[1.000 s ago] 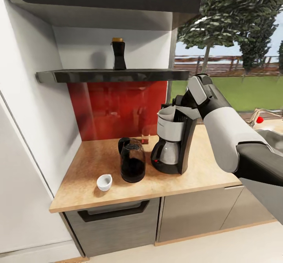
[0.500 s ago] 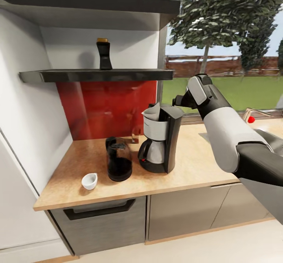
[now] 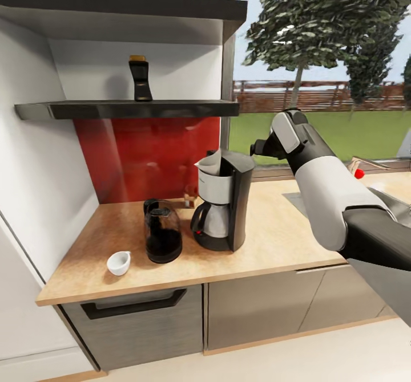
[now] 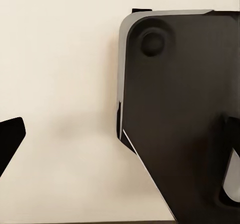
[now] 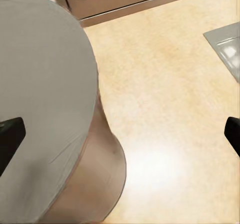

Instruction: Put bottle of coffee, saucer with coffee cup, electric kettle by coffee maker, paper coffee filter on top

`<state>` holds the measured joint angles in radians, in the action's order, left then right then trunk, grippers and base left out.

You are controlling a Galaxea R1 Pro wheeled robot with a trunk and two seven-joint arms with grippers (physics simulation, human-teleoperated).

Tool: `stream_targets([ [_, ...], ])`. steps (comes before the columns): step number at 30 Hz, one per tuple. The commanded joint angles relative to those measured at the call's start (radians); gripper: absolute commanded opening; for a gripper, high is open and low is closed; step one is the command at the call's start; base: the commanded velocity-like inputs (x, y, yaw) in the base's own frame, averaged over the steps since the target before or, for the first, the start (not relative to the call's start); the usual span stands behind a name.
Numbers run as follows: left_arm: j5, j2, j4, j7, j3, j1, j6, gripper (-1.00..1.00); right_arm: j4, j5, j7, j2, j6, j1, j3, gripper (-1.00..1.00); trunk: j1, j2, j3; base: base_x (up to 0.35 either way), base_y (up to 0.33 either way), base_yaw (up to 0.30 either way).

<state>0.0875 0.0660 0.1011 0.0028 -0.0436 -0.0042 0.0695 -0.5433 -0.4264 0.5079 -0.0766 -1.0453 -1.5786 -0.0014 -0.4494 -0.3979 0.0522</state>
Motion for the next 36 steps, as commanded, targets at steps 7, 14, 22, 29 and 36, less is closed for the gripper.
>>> stream_targets([
  [7,0.009,0.000,0.000,0.000,-0.005,0.000,0.003,1.00,0.001,-0.009,0.008,0.001,-0.002,0.008,0.000,1.00,-0.001,-0.002,0.002,0.000,-0.036,-0.067],
  [14,0.009,0.001,0.000,0.000,-0.004,0.000,0.003,1.00,0.029,-0.009,0.006,0.006,-0.002,0.014,0.000,1.00,-0.001,-0.002,0.002,0.000,-0.002,-0.257],
  [22,0.009,0.000,0.001,-0.001,-0.004,0.000,0.004,1.00,0.198,-0.008,0.003,0.007,-0.002,0.014,0.000,1.00,-0.001,-0.002,0.002,0.000,0.000,-0.284],
  [29,0.009,-0.001,0.002,-0.001,-0.004,0.000,0.004,1.00,0.215,-0.008,0.002,0.008,0.006,0.015,0.000,1.00,-0.001,-0.002,0.002,-0.135,-0.094,-0.285],
  [36,0.009,0.000,0.002,-0.002,-0.004,0.000,0.005,1.00,0.216,-0.005,0.000,0.008,0.267,0.067,0.000,1.00,-0.001,-0.002,0.002,-0.046,-0.032,-0.285],
])
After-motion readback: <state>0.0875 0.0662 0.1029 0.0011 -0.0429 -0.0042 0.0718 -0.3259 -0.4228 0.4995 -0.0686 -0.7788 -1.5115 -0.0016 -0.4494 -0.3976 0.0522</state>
